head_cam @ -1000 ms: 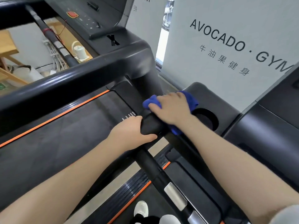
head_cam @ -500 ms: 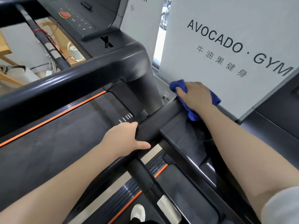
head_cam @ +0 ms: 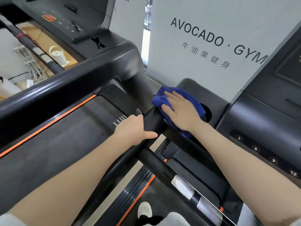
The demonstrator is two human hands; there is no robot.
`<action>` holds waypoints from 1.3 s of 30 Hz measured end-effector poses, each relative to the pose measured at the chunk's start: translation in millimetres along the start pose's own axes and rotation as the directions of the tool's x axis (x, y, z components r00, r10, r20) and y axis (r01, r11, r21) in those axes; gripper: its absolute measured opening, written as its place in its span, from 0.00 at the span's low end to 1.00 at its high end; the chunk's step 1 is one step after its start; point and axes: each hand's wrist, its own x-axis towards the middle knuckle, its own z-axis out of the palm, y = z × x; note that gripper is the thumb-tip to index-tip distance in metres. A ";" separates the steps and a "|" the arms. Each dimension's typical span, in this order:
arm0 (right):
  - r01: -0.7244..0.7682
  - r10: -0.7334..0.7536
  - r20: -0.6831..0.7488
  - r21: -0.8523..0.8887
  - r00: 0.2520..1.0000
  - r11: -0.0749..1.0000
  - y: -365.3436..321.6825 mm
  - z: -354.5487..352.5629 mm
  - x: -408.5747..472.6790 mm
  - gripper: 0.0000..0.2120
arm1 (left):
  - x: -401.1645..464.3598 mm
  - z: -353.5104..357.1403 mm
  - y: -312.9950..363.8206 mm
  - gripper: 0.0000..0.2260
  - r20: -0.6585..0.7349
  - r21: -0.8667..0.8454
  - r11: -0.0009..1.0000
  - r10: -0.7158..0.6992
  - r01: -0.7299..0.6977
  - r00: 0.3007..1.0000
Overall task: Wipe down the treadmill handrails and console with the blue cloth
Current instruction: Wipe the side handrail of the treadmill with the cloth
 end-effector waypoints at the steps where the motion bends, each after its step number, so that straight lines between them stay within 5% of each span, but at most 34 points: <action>1: 0.022 -0.022 0.018 0.009 1.000 1.000 -7.1 0.2 -11.6 0.24 | -1.3 0.7 -0.4 0.34 -0.013 -0.007 1.000 0.012 -0.012 1.000; 7: -0.026 0.016 -0.069 -0.138 0.997 0.990 -32.1 18.2 -52.7 0.25 | -2.4 2.7 -2.3 0.29 -0.034 -0.028 0.998 0.050 -0.051 0.998; 12: -0.140 0.139 -0.089 -0.003 0.986 0.990 -8.0 3.8 -11.3 0.26 | -3.0 2.3 -3.1 0.31 -0.035 -0.025 0.998 0.048 -0.049 0.998; 15: -0.304 0.302 -0.158 0.008 0.940 0.953 35.1 -8.2 11.4 0.30 | -4.8 2.6 -2.6 0.32 -0.023 -0.014 1.000 0.028 -0.028 0.999; 21: -0.552 0.541 -0.180 -0.014 0.821 0.834 80.4 -24.9 24.4 0.22 | -4.8 4.0 -3.8 0.32 -0.018 -0.077 0.997 0.002 -0.003 1.000; 31: -0.236 0.224 -0.088 -0.159 0.971 0.959 -10.2 -9.4 -32.0 0.17 | -0.8 6.9 -0.6 0.36 -0.040 -0.017 1.000 -0.027 0.026 0.999; 36: -0.042 0.028 -0.057 -0.275 0.998 0.960 -24.1 7.5 -74.8 0.22 | -0.4 8.8 -0.7 0.34 -0.079 -0.001 1.000 -0.012 0.012 0.997; 39: -0.064 0.055 -0.039 -0.281 0.998 0.958 -10.3 -3.1 -80.0 0.21 | -2.0 10.5 -2.9 0.34 -0.084 0.014 1.000 -0.001 0.002 0.996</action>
